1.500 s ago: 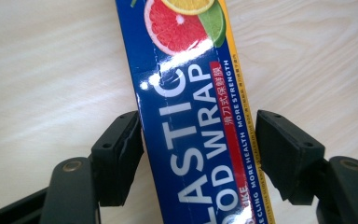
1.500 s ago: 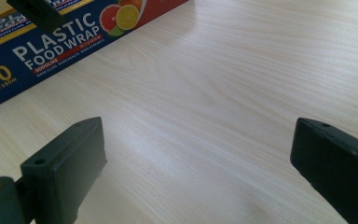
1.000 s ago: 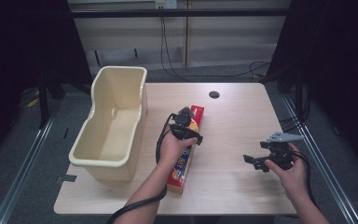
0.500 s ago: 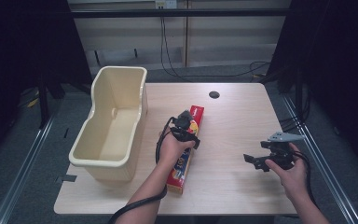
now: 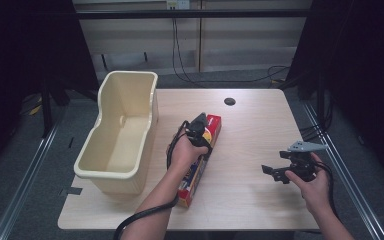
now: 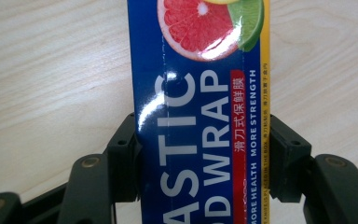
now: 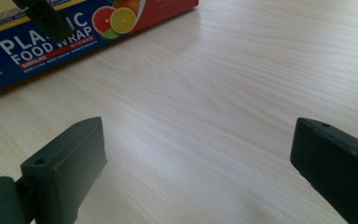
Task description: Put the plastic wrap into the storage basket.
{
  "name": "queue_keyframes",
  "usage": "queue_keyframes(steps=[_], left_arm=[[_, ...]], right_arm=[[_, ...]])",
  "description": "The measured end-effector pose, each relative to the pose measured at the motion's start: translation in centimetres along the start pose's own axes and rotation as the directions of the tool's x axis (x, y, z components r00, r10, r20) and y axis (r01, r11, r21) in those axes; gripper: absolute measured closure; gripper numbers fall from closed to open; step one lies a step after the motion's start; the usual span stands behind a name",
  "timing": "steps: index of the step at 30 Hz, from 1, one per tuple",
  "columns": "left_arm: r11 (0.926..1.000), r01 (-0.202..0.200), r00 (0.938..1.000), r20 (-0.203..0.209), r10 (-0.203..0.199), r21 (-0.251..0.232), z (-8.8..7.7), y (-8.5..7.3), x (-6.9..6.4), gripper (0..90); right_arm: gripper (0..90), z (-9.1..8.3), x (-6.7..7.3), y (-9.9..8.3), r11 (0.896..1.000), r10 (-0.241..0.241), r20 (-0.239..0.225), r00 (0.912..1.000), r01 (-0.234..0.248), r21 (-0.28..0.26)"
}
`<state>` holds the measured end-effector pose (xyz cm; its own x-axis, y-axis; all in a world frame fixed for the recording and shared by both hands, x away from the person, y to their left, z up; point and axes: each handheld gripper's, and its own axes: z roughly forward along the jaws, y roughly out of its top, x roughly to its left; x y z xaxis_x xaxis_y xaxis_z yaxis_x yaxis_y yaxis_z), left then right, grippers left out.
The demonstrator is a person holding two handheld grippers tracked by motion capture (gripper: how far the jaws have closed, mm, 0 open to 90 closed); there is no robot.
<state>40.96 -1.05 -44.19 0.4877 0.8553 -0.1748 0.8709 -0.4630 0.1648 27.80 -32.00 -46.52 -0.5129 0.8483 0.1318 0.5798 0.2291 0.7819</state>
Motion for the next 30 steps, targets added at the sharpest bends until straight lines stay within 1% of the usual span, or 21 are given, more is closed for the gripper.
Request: queue_keyframes(steps=[1,3,5,8,9,10,11,13,14,17,18,19,20,21,22,23,24,25,27,30], left_arm=[[1.0000,0.007,1.0000,-0.003,-0.007,0.002,-0.3,0.0,-0.1,40.8],[0.9996,-0.020,0.9998,0.003,0.020,0.020,-1.2,0.2,-0.1,40.9],[0.9996,-0.009,0.9999,0.014,0.008,0.025,-2.2,0.3,-0.2,40.9],[0.9994,-0.022,0.9991,0.038,0.021,0.027,-3.6,0.4,-0.1,40.9],[0.9996,-0.013,0.9992,0.039,0.012,0.025,-4.2,0.5,-0.2,40.9],[0.9994,-0.025,0.9989,0.039,0.025,0.023,-4.8,0.6,-0.1,40.9],[0.9992,-0.029,0.9988,0.042,0.028,0.028,-5.3,0.7,-0.1,40.9],[0.9996,-0.016,0.9983,0.056,0.015,0.022,-6.4,0.8,0.1,40.9],[0.9993,-0.024,0.9977,0.065,0.022,0.027,-7.1,0.9,0.3,40.9],[0.9998,-0.007,0.9980,0.063,0.006,0.017,-8.4,1.0,0.5,40.9],[0.9998,-0.016,0.9985,0.052,0.015,0.014,-8.9,1.1,0.6,40.9],[0.9999,-0.010,0.9989,0.046,0.009,0.007,-9.8,1.2,0.7,40.9],[0.9999,-0.010,0.9989,0.046,0.009,0.007,-9.8,1.2,0.7,40.9],[1.0000,-0.009,0.9989,0.046,0.009,0.003,-10.3,1.3,0.8,40.9],[1.0000,0.001,0.9985,0.055,-0.001,0.004,-10.7,1.3,0.8,40.9],[1.0000,-0.004,0.9985,0.055,0.004,0.006,-11.2,1.4,1.0,40.9],[1.0000,0.003,0.9983,0.058,-0.003,0.001,-11.4,1.4,1.0,40.9],[1.0000,-0.007,0.9985,0.053,0.007,0.003,-11.9,1.4,1.1,40.9],[1.0000,-0.009,0.9991,0.041,0.009,0.000,-12.5,1.5,1.2,40.9],[0.9999,0.011,0.9990,0.043,-0.011,-0.009,-13.6,1.5,1.4,40.9]], right_arm=[[2.9,0.0,0.0,0.0,1.000,-0.001,-0.002,1.0000,0.001,-0.002],[2.9,0.0,0.0,0.0,1.000,-0.006,-0.001,1.0000,0.006,-0.001],[2.9,0.0,0.1,0.0,1.000,-0.009,-0.005,0.9999,0.009,0.000],[2.5,0.0,0.2,0.0,1.000,-0.015,-0.008,0.9999,0.015,-0.001],[2.3,0.0,0.2,0.0,1.000,-0.017,-0.010,0.9998,0.017,-0.003],[1.9,0.0,0.2,0.1,1.000,-0.018,-0.017,0.9997,0.018,0.000],[1.9,0.0,0.3,0.1,1.000,-0.017,-0.017,0.9997,0.017,0.003],[1.6,0.1,0.3,0.1,1.000,-0.019,-0.018,0.9996,0.019,0.002],[1.5,0.1,0.3,0.1,1.000,-0.016,-0.019,0.9997,0.016,0.002],[0.8,0.1,0.3,0.1,1.000,-0.019,-0.023,0.9996,0.019,-0.001],[0.7,0.1,0.3,0.1,1.000,-0.020,-0.023,0.9996,0.020,0.001],[0.5,0.1,0.3,0.0,1.000,-0.021,-0.024,0.9995,0.021,0.002],[0.5,0.1,0.3,0.0,1.000,-0.021,-0.024,0.9995,0.021,0.002],[0.1,0.2,0.4,0.0,1.000,-0.019,-0.031,0.9993,0.019,0.002],[0.1,0.2,0.4,0.0,1.000,-0.019,-0.031,0.9993,0.019,0.002],[0.1,0.2,0.5,0.0,1.000,-0.020,-0.032,0.9993,0.020,0.005],[0.1,0.2,0.5,0.0,1.000,-0.024,-0.035,0.9991,0.025,0.008],[0.1,0.3,0.5,0.0,1.000,-0.028,-0.037,0.9989,0.028,0.006],[0.2,0.3,0.5,0.0,1.000,-0.030,-0.031,0.9991,0.030,0.003],[0.1,0.2,0.5,0.0,1.000,-0.024,-0.032,0.9992,0.025,0.003]])
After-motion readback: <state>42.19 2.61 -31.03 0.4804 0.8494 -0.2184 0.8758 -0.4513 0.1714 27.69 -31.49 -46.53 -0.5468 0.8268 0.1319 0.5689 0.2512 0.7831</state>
